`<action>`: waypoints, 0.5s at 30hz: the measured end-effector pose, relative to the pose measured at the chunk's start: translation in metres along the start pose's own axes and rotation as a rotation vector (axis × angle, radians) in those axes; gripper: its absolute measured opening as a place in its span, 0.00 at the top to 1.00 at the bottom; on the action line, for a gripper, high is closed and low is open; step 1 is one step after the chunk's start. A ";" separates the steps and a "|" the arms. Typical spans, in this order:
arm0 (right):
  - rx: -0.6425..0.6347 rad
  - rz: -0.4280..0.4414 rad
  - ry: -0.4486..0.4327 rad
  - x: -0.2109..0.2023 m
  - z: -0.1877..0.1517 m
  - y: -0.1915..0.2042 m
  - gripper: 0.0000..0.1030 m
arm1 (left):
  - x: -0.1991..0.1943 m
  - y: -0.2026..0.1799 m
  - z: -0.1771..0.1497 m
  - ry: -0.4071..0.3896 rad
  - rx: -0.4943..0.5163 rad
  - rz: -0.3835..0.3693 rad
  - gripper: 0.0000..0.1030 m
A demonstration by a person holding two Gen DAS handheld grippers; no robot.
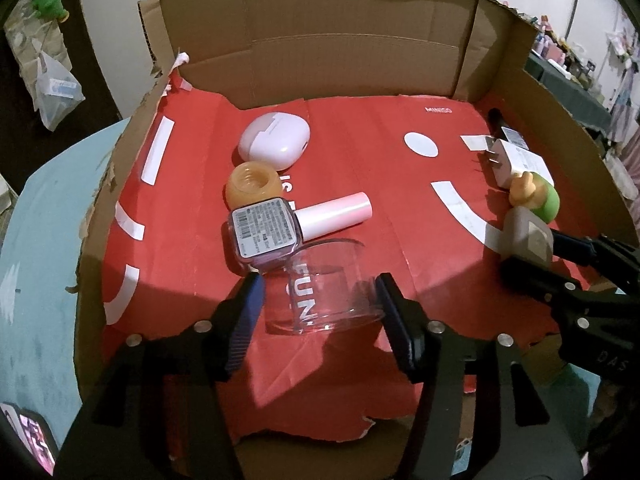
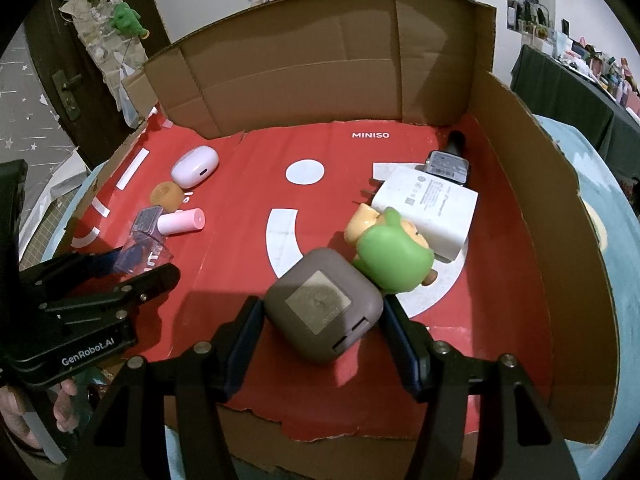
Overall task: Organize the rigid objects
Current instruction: 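Lower the glass cup and brown case onto the box floor and open both grippers, then withdraw both grippers from the box toward the remaining table items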
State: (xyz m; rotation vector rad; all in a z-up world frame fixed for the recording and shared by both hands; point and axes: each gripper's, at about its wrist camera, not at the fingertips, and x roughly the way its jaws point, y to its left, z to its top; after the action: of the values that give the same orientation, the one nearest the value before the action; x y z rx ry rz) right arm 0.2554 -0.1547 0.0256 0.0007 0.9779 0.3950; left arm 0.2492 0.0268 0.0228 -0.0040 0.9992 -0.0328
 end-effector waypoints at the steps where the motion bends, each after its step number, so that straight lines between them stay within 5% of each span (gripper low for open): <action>1: 0.000 0.001 0.000 0.000 0.000 0.000 0.38 | -0.001 0.000 0.000 0.000 -0.001 -0.002 0.43; 4: -0.002 0.002 -0.009 -0.002 -0.001 0.001 0.36 | -0.006 0.000 -0.001 -0.013 -0.002 -0.003 0.30; 15: -0.004 0.016 -0.041 -0.018 -0.006 0.005 0.24 | -0.029 -0.006 -0.006 -0.058 0.016 0.004 0.15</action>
State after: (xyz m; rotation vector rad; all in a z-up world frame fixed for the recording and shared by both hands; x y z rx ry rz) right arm 0.2399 -0.1570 0.0374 0.0127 0.9371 0.4105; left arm 0.2285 0.0214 0.0439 0.0118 0.9412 -0.0370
